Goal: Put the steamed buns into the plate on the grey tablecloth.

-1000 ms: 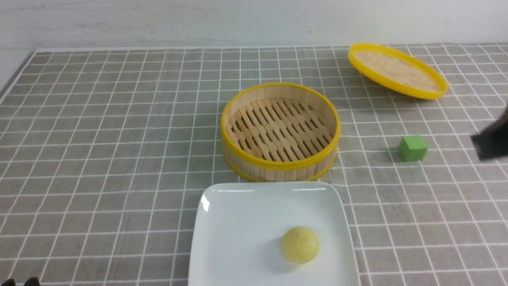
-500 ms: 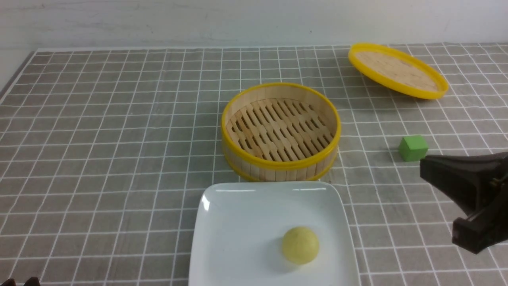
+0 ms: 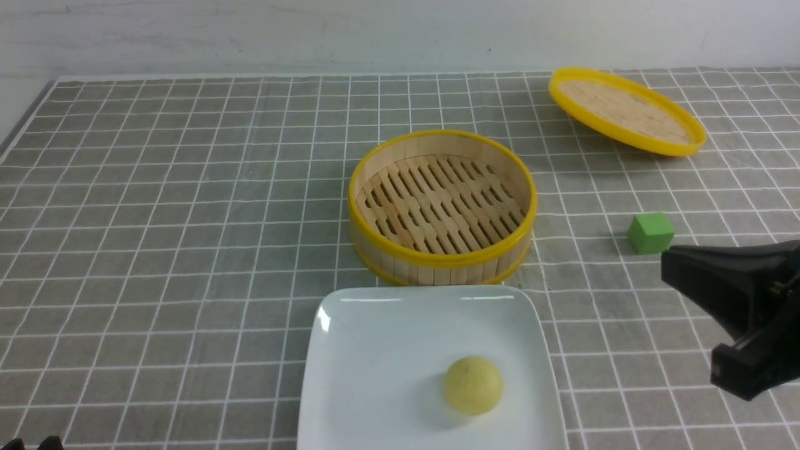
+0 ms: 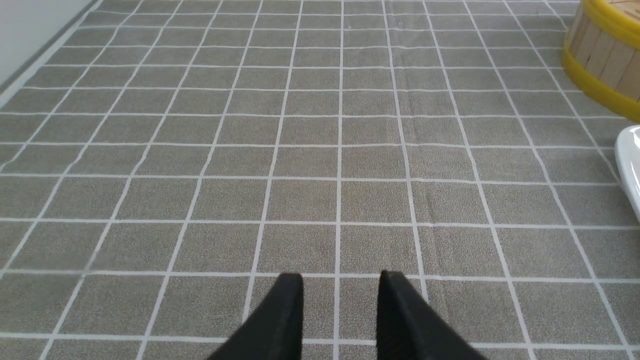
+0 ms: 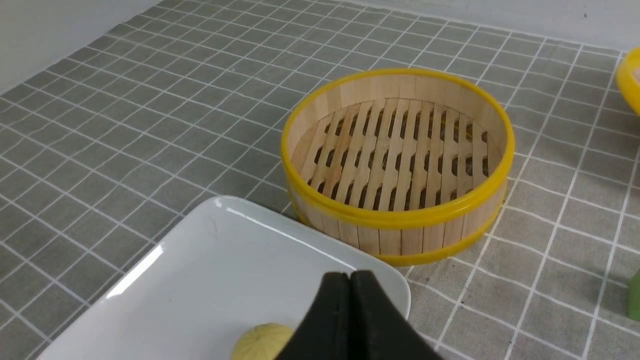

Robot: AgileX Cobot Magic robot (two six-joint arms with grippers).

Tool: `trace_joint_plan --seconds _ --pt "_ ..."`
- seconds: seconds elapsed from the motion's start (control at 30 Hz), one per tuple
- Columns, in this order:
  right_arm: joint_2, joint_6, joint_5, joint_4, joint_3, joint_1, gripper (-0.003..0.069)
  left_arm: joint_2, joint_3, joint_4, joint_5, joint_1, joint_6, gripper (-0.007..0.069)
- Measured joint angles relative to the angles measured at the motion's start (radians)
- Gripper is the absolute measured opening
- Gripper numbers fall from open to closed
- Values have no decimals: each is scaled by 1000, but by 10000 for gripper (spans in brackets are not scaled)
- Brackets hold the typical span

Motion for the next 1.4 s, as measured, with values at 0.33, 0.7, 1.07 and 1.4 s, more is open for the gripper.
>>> trace_joint_plan --seconds 0.33,0.7,1.07,1.4 --pt "-192 -379 -19 369 111 -71 1 0 0 0 0 0 0 241" --pt "-716 -246 14 307 500 -539 12 0 0 0 0 0 0 241" --pt "-797 -237 127 314 593 -683 22 0 0 0 0 0 0 241" --pt "-798 -237 167 314 584 -713 37 0 0 0 0 0 0 241"
